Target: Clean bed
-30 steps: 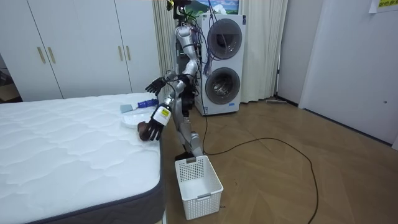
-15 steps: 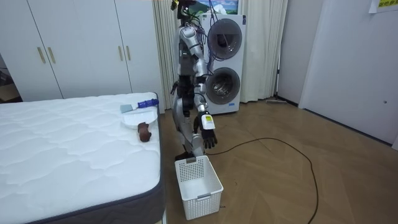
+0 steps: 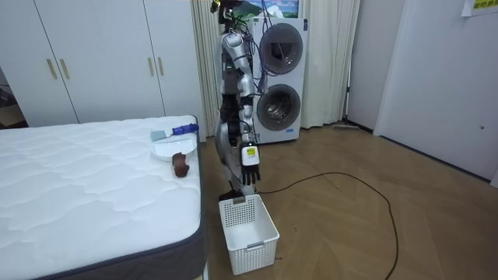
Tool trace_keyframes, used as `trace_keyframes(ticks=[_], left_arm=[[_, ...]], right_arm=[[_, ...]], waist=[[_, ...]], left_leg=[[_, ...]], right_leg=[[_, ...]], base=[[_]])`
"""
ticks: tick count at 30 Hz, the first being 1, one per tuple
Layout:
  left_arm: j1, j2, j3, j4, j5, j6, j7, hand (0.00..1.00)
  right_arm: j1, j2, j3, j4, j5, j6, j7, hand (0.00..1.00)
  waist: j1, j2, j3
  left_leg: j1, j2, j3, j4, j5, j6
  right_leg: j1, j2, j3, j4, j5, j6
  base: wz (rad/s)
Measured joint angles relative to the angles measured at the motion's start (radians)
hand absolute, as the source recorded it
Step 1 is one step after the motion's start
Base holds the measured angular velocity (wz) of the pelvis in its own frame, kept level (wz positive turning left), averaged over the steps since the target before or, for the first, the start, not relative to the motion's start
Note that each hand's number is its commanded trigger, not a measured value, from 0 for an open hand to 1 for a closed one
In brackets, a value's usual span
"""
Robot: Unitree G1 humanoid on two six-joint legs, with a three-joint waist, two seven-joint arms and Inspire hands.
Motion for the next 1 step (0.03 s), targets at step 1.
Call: trace_keyframes(ticks=[1], left_arm=[[-0.014,0.0,-0.001,-0.006,0.021,0.0,-0.017,0.0]], right_arm=[[-0.005,0.0,0.001,0.011,-0.01,0.0,0.018,0.0]], waist=[[0.001,-0.002,0.0027]], left_leg=[[-0.004,0.0,0.0,0.0,0.0,0.0]], right_leg=[[-0.003,0.0,0.0,0.0,0.0,0.0]], base=[[0.0]])
